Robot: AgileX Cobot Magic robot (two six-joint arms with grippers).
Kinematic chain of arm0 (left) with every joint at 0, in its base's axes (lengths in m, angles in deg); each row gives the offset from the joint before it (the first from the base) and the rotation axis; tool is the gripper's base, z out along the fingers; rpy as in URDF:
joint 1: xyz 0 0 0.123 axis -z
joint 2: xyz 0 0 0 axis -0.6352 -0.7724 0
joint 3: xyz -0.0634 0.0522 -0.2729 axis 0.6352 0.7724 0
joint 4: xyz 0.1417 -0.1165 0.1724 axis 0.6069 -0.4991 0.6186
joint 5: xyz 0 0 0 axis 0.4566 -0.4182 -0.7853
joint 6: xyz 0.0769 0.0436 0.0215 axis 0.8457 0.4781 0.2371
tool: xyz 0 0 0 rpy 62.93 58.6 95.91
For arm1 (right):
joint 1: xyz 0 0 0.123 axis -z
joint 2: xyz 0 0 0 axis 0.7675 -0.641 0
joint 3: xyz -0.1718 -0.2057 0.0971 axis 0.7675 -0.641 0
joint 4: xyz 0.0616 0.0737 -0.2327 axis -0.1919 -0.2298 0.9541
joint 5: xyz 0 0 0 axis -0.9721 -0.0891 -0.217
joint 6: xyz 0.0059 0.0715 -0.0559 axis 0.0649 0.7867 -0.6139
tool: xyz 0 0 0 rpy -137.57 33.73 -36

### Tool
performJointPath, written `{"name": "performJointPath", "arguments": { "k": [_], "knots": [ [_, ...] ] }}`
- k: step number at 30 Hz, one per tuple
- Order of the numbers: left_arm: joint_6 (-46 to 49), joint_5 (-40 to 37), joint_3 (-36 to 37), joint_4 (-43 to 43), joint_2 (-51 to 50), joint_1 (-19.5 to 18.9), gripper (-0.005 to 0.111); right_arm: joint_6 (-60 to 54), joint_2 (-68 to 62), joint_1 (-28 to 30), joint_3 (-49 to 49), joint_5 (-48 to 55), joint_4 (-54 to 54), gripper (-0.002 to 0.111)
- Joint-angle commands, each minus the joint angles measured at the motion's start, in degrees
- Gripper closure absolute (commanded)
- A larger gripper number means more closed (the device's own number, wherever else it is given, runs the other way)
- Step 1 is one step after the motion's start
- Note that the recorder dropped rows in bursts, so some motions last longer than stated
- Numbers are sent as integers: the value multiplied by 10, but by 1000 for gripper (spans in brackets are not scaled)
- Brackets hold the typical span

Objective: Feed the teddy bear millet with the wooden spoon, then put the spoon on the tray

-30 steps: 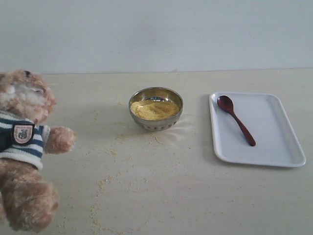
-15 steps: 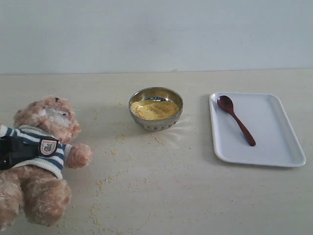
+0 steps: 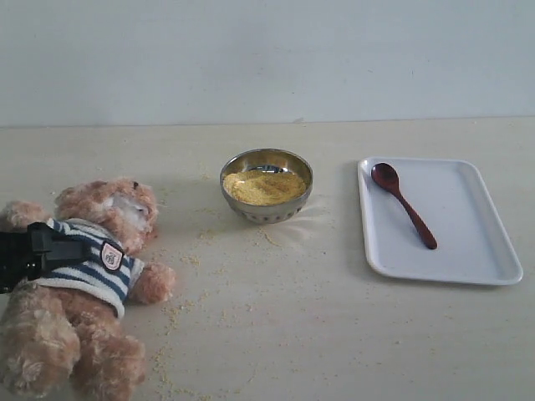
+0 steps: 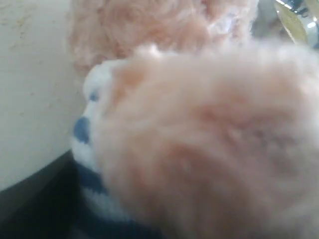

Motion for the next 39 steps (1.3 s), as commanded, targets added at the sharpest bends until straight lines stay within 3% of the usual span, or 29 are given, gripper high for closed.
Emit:
{"name": "performJointPath", "arguments": {
  "k": [1, 7, 10, 15, 26, 39],
  "knots": [
    [-8, -20, -3, -6, 40, -1, 34, -2, 4, 1, 0, -4, 1, 108],
    [-125, -24, -3, 110, 139, -1, 34, -2, 4, 1, 0, -4, 1, 108],
    [-155, -29, -3, 134, 192, -1, 40, -2, 4, 1, 0, -4, 1, 108],
    [-176, -65, -3, 131, 339, -1, 61, -2, 4, 1, 0, -4, 1, 108],
    [-262, -65, -3, 132, 603, -1, 102, -2, 4, 1, 0, -4, 1, 108],
    [-317, -114, -3, 134, 805, -1, 102, -2, 4, 1, 0, -4, 1, 108]
  ]
}}
